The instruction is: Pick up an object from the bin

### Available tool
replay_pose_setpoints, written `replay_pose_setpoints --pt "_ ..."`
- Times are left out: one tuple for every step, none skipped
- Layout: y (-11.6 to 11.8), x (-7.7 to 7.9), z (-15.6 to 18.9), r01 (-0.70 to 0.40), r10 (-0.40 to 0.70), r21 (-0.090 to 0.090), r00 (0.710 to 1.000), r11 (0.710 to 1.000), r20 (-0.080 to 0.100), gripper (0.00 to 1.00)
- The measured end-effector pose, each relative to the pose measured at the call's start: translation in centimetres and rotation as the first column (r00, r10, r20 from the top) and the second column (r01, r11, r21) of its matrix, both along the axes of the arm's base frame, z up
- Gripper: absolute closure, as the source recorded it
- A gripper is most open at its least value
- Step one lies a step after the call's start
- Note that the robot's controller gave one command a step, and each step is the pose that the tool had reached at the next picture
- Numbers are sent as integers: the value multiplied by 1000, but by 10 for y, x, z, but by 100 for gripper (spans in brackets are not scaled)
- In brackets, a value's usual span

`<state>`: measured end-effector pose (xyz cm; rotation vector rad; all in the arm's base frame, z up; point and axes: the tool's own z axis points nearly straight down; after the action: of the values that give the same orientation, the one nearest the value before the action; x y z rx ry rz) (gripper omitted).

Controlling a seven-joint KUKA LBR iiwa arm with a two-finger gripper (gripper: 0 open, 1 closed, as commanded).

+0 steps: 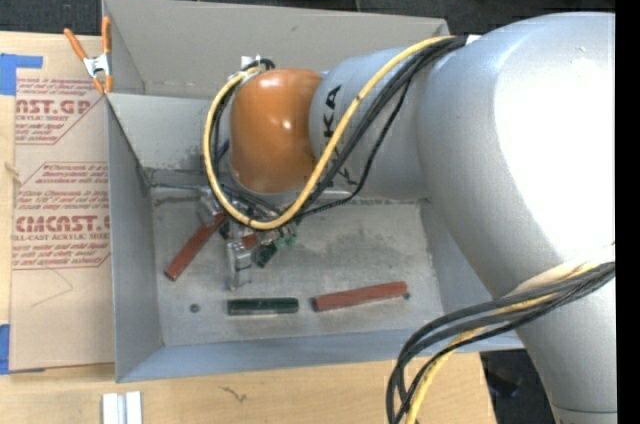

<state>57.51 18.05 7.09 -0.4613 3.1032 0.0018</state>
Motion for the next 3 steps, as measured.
replay_pose_setpoints --pt "-3 -1 0 -5 5 4 1000 1000 -3 0" --pt "-45 0 0 1 -1 1 1000 1000 -3 100" --pt "-42 0 0 1 -1 1 1000 1000 -3 100"
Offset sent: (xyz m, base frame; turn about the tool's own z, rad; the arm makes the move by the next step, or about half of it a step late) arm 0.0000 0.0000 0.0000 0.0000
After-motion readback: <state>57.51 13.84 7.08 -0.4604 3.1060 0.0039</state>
